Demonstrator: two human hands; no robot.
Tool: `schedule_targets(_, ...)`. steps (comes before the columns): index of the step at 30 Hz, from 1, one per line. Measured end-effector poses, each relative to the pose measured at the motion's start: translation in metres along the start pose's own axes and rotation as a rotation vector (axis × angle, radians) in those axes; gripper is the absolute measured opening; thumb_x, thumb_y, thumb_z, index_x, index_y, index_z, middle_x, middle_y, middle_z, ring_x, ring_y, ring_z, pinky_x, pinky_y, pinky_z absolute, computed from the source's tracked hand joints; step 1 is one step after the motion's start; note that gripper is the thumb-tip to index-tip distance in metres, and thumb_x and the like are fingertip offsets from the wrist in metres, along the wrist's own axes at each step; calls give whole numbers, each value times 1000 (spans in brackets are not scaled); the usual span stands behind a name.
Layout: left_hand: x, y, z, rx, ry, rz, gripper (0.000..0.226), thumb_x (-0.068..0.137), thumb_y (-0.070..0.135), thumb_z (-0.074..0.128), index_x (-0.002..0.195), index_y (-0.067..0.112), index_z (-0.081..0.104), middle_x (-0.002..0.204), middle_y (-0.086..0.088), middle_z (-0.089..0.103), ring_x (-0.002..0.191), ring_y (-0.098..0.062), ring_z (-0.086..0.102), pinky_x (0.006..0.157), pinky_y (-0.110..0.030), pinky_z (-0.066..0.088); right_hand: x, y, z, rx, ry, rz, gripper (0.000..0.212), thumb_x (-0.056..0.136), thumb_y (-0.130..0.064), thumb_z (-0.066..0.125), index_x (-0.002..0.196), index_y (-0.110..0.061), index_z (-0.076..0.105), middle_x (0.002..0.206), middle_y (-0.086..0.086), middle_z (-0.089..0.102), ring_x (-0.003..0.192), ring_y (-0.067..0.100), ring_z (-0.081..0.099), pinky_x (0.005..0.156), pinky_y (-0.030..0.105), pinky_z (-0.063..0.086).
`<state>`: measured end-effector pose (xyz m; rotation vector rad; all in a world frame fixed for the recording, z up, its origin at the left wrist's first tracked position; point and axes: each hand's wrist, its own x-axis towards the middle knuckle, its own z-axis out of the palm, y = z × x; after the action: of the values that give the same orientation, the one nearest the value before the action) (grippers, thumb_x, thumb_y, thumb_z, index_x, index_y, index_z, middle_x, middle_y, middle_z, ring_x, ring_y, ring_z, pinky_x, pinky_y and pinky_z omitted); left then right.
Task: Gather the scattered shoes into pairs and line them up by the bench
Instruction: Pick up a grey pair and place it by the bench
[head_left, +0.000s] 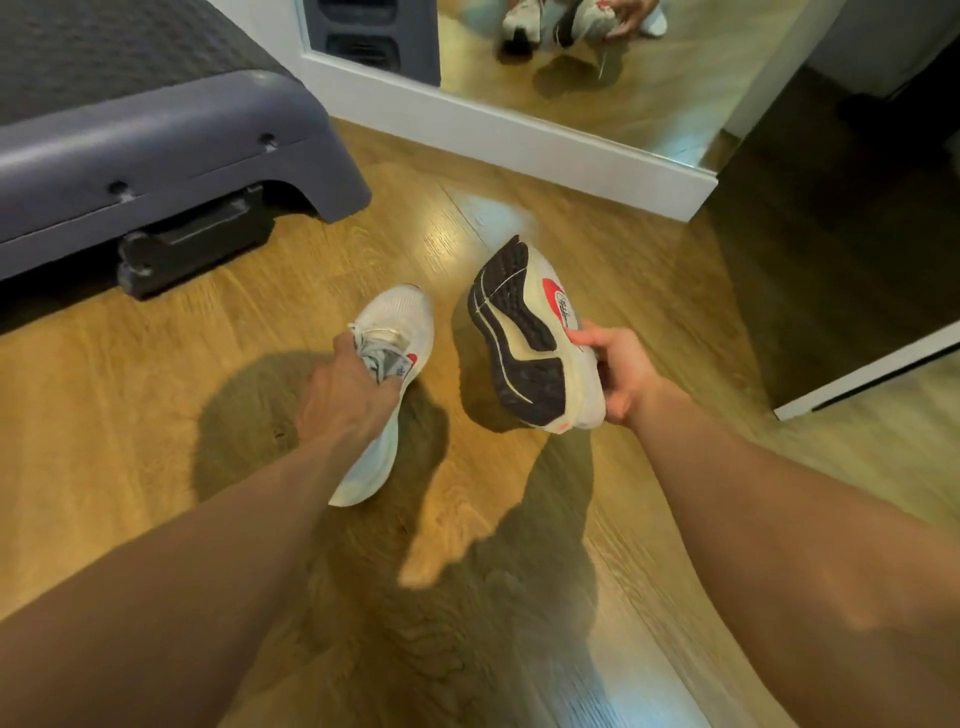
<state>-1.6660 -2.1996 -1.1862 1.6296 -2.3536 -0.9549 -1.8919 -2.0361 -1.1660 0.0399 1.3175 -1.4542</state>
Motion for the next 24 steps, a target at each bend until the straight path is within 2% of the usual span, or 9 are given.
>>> schedule_targets(3,-1,-4,-11,16,19,27,83,83,55,63,147,19,23,125,-13,54,113,-34,54,91,-44,48,-7,0,2,-168,-58,58,58,63,-15,72,120,-17,64,115,13,68,100,34,67,79,45,56)
schedule_targets(6,1,0,-20,4,68,-2,81,83,54,63,146,21,25,124,-15,54,111,-36,54,92,-48,49,-12,3,20,-464,48,27,56,68,-15,74,121,-25,60,117,9,67,100,29,68,82,43,57)
schedule_targets(10,-5,6,-26,123,99,-29,74,85,49,57,144,25,21,127,-19,49,117,-37,46,94,-47,43,-13,20,70,-938,237,-273,55,74,-28,73,124,-29,51,106,-6,59,86,7,59,65,25,52)
schedule_targets(13,-8,10,-27,178,85,-50,72,86,49,54,143,24,19,129,-21,47,120,-37,43,93,-47,38,-11,42,98,-1407,393,-572,63,76,-40,66,132,-27,42,120,1,55,104,21,55,76,35,50)
schedule_targets(15,-9,11,-24,211,46,-74,75,87,54,51,145,22,16,132,-22,44,121,-38,43,94,-47,39,-9,57,108,-1612,464,-624,73,80,-45,63,140,-23,29,133,11,45,116,33,48,78,41,46)
schedule_targets(18,-16,3,-11,138,-118,-73,85,84,64,50,149,24,15,141,-19,36,125,-40,42,97,-46,39,-6,74,115,-1677,363,-495,92,84,-53,61,150,-19,7,153,17,22,134,39,32,97,47,41)
schedule_targets(20,-21,-10,-6,-6,-225,-16,89,80,69,52,150,29,15,146,-16,30,129,-38,40,101,-45,38,-8,81,112,-1680,322,-482,92,86,-55,56,152,-19,2,156,17,17,136,40,30,101,46,39)
schedule_targets(22,-26,-24,-11,-99,-256,75,88,78,69,55,148,32,18,148,-10,33,131,-32,41,106,-45,39,-14,84,105,-1579,343,-455,95,85,-60,55,152,-20,2,153,18,25,130,40,41,97,44,42)
schedule_targets(24,-32,-39,-17,-100,-290,74,83,79,62,59,146,29,24,144,-4,43,121,-29,53,94,-45,50,-23,89,97,-1411,369,-348,98,81,-64,58,151,-21,6,144,17,40,123,37,49,95,43,45)
